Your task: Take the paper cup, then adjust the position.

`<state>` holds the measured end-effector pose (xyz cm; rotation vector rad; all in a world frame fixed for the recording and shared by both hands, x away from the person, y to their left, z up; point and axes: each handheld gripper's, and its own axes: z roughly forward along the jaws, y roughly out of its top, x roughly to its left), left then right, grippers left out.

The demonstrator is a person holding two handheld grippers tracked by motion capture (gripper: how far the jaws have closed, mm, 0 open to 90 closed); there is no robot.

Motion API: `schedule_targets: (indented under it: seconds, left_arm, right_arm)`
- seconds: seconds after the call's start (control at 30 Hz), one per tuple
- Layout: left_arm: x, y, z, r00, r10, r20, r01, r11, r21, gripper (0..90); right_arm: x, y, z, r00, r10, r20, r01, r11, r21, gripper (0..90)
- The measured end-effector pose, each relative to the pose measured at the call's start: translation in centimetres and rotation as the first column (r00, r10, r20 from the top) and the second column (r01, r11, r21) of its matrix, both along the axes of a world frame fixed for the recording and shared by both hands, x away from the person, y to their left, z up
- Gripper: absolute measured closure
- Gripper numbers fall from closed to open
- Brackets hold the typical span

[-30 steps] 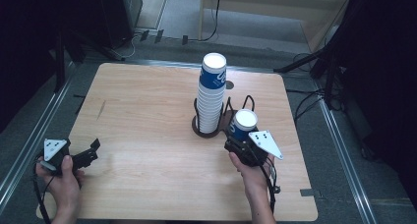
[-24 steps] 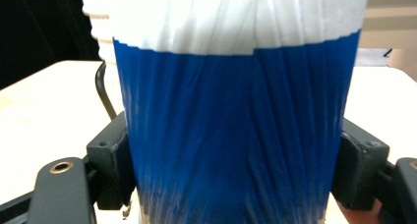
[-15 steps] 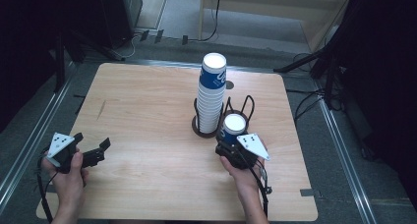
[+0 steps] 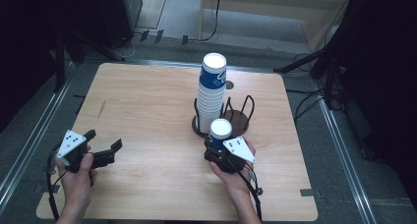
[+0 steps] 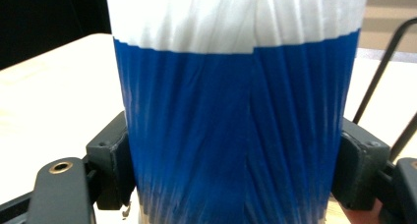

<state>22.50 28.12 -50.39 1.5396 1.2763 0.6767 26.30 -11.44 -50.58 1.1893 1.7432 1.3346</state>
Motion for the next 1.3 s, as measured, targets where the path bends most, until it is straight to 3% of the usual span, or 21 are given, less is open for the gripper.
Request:
schedule_targets:
  seconds: [0.3, 0.57, 0.77, 1.0, 1.17, 1.3]
  left_arm:
    - [0.2, -2.0, -0.6, 0.9981, -0.059, -0.018, 0.059, 0.9983, -0.001, 1.0]
    - [0.1, -3.6, -0.2, 0.9896, -0.144, -0.012, 0.143, 0.9894, -0.023, 1.0]
    - [0.1, -4.6, 0.4, 0.9762, -0.217, -0.008, 0.216, 0.975, -0.053, 1.0]
    - [0.2, -5.8, 0.5, 0.9561, -0.292, -0.023, 0.291, 0.9557, -0.047, 1.0]
    - [0.4, -6.4, 0.7, 0.9511, -0.307, -0.029, 0.305, 0.9497, -0.072, 1.0]
    - [0.6, -7.0, 0.5, 0.9448, -0.325, -0.042, 0.322, 0.9446, -0.064, 1.0]
  right_arm:
    - [-0.5, 1.7, -0.9, 0.9987, 0.05, -0.009, -0.05, 0.998, -0.038, 20.1]
    - [-1.2, 3.6, -1.4, 0.9953, 0.097, 0.002, -0.097, 0.99, -0.104, 20.1]
    - [-1.7, 4.4, -1.6, 0.9918, 0.127, 0.019, -0.123, 0.982, -0.146, 20.1]
    - [-2.4, 5.1, -1.9, 0.9888, 0.142, 0.045, -0.132, 0.974, -0.185, 20.0]
    - [-2.7, 5.4, -2.2, 0.9871, 0.153, 0.047, -0.14, 0.967, -0.214, 20.0]
    - [-2.9, 5.4, -2.3, 0.9864, 0.155, 0.055, -0.138, 0.962, -0.235, 20.0]
